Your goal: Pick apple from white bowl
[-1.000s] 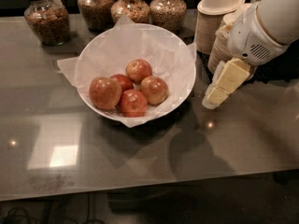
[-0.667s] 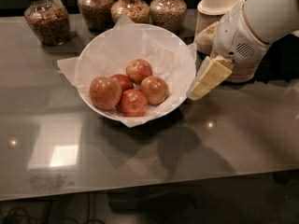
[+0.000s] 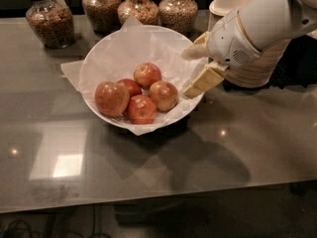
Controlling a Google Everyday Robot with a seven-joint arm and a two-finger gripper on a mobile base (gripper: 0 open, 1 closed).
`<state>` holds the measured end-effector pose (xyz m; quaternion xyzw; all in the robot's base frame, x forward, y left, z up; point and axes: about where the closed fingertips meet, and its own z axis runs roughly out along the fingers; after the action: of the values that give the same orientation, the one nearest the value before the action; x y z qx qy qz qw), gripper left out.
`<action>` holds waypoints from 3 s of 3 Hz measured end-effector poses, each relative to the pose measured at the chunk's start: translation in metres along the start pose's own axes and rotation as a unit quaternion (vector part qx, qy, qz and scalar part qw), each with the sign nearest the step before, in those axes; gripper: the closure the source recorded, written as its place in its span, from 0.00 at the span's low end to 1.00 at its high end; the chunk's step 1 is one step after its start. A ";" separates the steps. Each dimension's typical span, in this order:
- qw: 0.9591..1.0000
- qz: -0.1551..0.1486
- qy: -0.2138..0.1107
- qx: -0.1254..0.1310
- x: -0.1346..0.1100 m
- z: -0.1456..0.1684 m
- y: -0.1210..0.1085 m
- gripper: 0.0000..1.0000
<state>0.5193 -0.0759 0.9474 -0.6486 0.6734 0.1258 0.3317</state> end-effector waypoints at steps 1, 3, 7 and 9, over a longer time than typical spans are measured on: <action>1.000 -0.009 -0.015 -0.016 -0.002 0.014 0.001 0.33; 0.999 -0.002 -0.026 -0.044 0.008 0.044 -0.003 0.35; 0.996 0.003 -0.001 -0.094 0.014 0.094 0.000 0.45; 0.995 0.004 0.014 -0.103 0.015 0.110 0.005 0.51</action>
Offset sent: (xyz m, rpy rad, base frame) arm 0.0176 0.0192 -0.0432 0.0583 0.0713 0.0837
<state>0.5462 -0.0210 0.8547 -0.6783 0.6639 0.1865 0.2536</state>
